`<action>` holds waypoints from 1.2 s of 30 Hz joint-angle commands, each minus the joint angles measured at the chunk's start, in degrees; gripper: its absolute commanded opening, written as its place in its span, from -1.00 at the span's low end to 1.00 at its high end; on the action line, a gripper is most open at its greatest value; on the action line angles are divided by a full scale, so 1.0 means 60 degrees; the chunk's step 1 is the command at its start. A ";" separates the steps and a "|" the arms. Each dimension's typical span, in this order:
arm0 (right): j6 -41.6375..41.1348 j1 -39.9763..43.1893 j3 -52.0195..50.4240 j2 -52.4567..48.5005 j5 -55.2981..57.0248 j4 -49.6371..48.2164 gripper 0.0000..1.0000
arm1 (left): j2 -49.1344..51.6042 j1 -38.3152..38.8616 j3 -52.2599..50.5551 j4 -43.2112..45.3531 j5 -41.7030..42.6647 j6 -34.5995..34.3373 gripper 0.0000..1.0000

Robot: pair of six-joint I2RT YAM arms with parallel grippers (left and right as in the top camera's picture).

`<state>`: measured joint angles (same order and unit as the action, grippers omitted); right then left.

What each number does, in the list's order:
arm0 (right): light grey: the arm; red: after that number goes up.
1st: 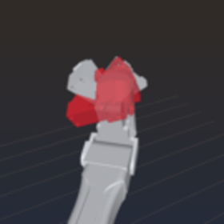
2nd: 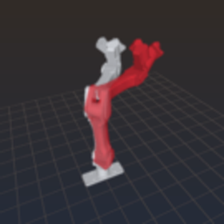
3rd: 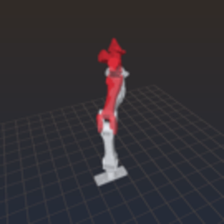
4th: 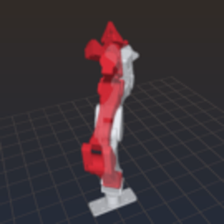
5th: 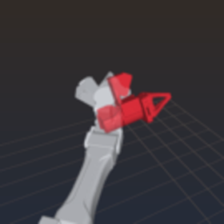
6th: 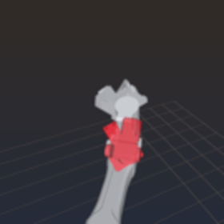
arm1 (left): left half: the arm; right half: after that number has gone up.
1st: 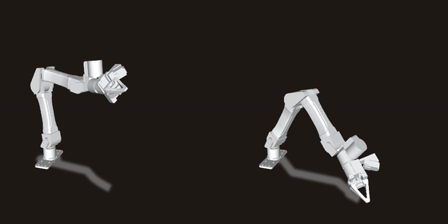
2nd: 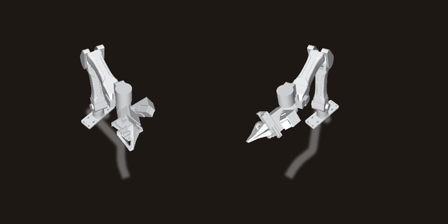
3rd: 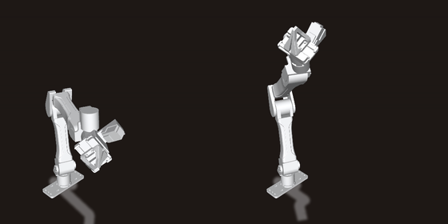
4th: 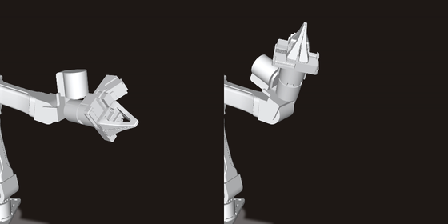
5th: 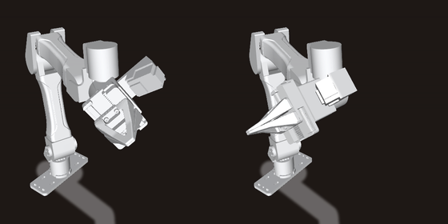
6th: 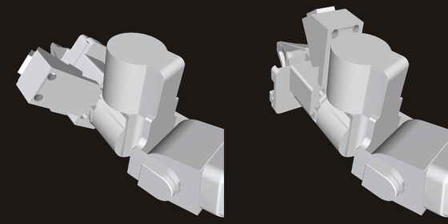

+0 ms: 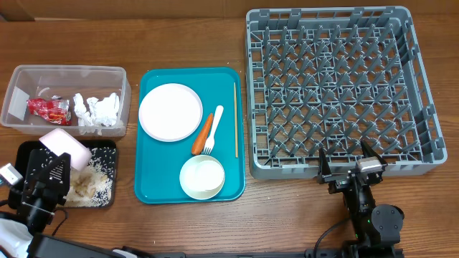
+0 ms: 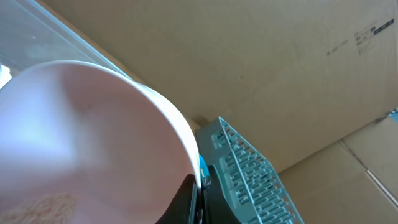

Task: Sort waste into correct bins and load items into the dishwasher rack
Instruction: 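Tip the pink bowl to pour the rice onto the black tray, then carry the empty pink bowl right and set it on the white plate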

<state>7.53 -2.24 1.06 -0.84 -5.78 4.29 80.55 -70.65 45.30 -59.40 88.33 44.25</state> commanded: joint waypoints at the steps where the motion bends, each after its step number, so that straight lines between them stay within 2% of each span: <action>1: 0.0004 0.0047 -0.0102 0.0102 -0.0055 -0.0040 1.00 | -0.0069 -0.0098 -0.0033 0.0375 0.0171 0.0033 -0.91; 3: 0.0000 0.0047 -0.0102 0.0102 -0.0058 -0.0040 1.00 | -0.0073 -0.0098 -0.0033 0.0138 0.0390 -0.0769 -0.92; 5: 0.0000 0.0047 -0.0102 0.0102 -0.0058 -0.0036 1.00 | -0.0120 -0.0098 -0.0029 0.0295 0.0233 0.0204 -0.91; 6: 0.0004 0.0047 -0.0102 0.0102 -0.0055 -0.0040 1.00 | -0.0098 -0.0098 -0.0033 0.0543 0.0117 0.0146 -0.91; 8: 0.0000 0.0047 -0.0102 0.0102 -0.0055 -0.0040 1.00 | -0.0040 -0.0098 -0.0033 0.0586 0.0379 -0.0969 -0.92; 10: 0.0004 0.0047 -0.0102 0.0102 -0.0055 -0.0040 1.00 | -0.0051 -0.0098 -0.0033 0.0594 0.0178 -0.0433 -0.92; 12: 0.0000 0.0047 -0.0102 0.0102 -0.0055 -0.0040 1.00 | -0.0025 -0.0098 -0.0033 0.0718 0.0208 -0.1319 -0.92; 15: 0.0004 0.0047 -0.0102 0.0102 -0.0055 -0.0040 1.00 | -0.0029 -0.0098 -0.0033 0.0699 0.0211 -0.0732 -0.90; 18: 0.0004 0.0047 -0.0102 0.0102 -0.0055 -0.0040 1.00 | -0.0011 -0.0098 -0.0033 0.0852 -0.0015 -0.1596 -0.92; 20: 0.0000 0.0047 -0.0102 0.0102 -0.0058 -0.0040 1.00 | -0.0011 -0.0095 -0.0033 0.0510 0.0302 -0.1239 -0.92; 24: 0.0004 0.0047 -0.0102 0.0102 -0.0055 -0.0040 1.00 | -0.0015 -0.0098 -0.0033 0.0619 0.0291 -0.1246 -0.92; 30: 0.0004 0.0047 -0.0102 0.0102 -0.0055 -0.0040 1.00 | -0.0018 -0.0066 0.0189 0.0619 0.0346 -0.2259 -0.92; 36: 0.0004 0.0047 -0.0102 0.0102 -0.0055 -0.0040 1.00 | -0.0018 0.0535 0.1461 0.0026 -0.0532 -0.3421 -0.92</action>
<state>7.53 -2.24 1.06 -0.84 -5.78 4.29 80.62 -70.11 47.75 -57.10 87.77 29.06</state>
